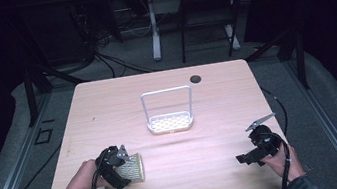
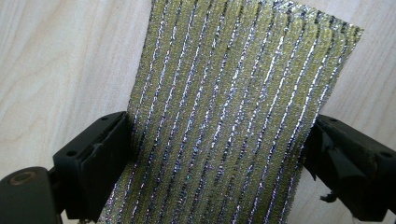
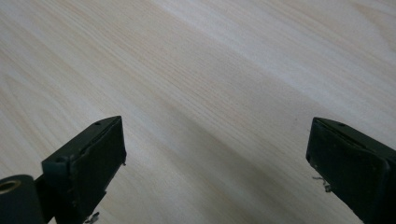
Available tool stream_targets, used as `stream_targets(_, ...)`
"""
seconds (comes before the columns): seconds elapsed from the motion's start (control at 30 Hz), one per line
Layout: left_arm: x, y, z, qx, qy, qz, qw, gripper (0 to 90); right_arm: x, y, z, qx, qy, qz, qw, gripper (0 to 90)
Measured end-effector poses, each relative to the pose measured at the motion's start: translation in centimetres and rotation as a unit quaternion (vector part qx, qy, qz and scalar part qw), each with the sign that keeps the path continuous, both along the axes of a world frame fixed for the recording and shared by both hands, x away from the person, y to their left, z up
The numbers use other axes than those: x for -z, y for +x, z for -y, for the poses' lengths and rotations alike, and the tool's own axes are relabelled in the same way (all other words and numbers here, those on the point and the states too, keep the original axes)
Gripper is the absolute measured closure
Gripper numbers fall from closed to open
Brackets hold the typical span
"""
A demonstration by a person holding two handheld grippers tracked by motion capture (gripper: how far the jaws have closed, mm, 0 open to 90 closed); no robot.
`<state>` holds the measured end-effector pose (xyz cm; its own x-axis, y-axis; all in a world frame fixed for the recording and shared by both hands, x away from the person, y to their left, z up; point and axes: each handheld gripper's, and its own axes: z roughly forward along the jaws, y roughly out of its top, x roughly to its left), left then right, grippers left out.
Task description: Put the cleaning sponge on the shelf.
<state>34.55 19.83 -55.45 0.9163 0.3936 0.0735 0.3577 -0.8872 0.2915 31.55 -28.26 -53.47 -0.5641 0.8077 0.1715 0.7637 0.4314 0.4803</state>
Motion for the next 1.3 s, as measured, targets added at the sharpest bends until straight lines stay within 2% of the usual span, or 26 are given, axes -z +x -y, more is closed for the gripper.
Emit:
stream_targets(0.1, -0.06, 0.05, -0.09, -0.004, -0.006, 0.000, 1.0000, 10.8, -0.19, -0.06, 0.18, 0.005, 0.003, 0.006, 1.0000, 4.7)
stream_targets(0.23, -0.11, -0.03, -0.09, -0.008, -0.004, 0.002, 1.0000, 12.4, -0.15, -0.01, 0.10, 0.004, -0.003, 0.002, 1.0000, 4.9)
stream_targets(0.43, -0.28, 0.23, -0.32, -0.029, -0.020, -0.010, 0.9993, 17.2, 0.02, -0.06, -0.45, -0.006, -0.006, 0.002, 1.0000, 5.0)
stream_targets(0.5, -0.31, 0.37, -0.41, -0.039, -0.027, -0.011, 0.9988, 19.2, 0.00, 0.05, -0.40, -0.004, -0.018, 0.000, 0.9998, 5.0)
stream_targets(0.63, -0.34, 0.23, -0.38, -0.044, -0.025, -0.003, 0.9987, 23.4, 0.04, 0.09, -0.25, 0.002, -0.014, -0.003, 0.9999, 5.1)
stream_targets(0.7, -0.35, 0.15, -0.38, -0.047, -0.023, 0.005, 0.9986, 26.6, 0.02, 0.07, -0.26, 0.004, -0.009, 0.003, 0.9999, 5.3)
stream_targets(0.83, -0.41, 0.13, -0.47, -0.054, -0.024, 0.012, 0.9982, 31.0, 0.19, 0.14, -0.47, 0.003, -0.015, -0.005, 0.9999, 5.5)
stream_targets(0.87, -0.42, 0.11, -0.46, -0.054, -0.023, 0.016, 0.9982, 34.4, 0.29, 0.18, -0.52, -0.001, -0.023, -0.007, 0.9997, 5.6)
stream_targets(0.93, -0.48, 0.15, -0.56, -0.056, -0.022, 0.025, 0.9979, 37.8, 0.32, 0.27, -0.47, 0.002, -0.016, -0.006, 0.9999, 5.8)
stream_targets(0.97, -0.48, 0.15, -0.56, -0.056, -0.022, 0.025, 0.9979, 39.7, 0.33, 0.34, -0.39, 0.002, -0.020, -0.008, 0.9998, 5.8)
stream_targets(1.07, -0.57, 0.12, -0.68, -0.063, -0.023, 0.033, 0.9972, 42.6, 0.41, 0.38, -0.36, -0.003, -0.028, -0.007, 0.9996, 5.9)
stream_targets(1.17, -0.63, 0.16, -0.73, -0.072, -0.025, 0.041, 0.9963, 46.8, 0.32, 0.34, -0.45, 0.001, -0.023, -0.005, 0.9997, 6.2)
stream_targets(1.3, -0.87, 0.13, -0.81, -0.088, -0.035, 0.041, 0.9946, 50.4, 0.10, 0.26, -0.31, 0.004, -0.023, 0.000, 0.9997, 7.2)
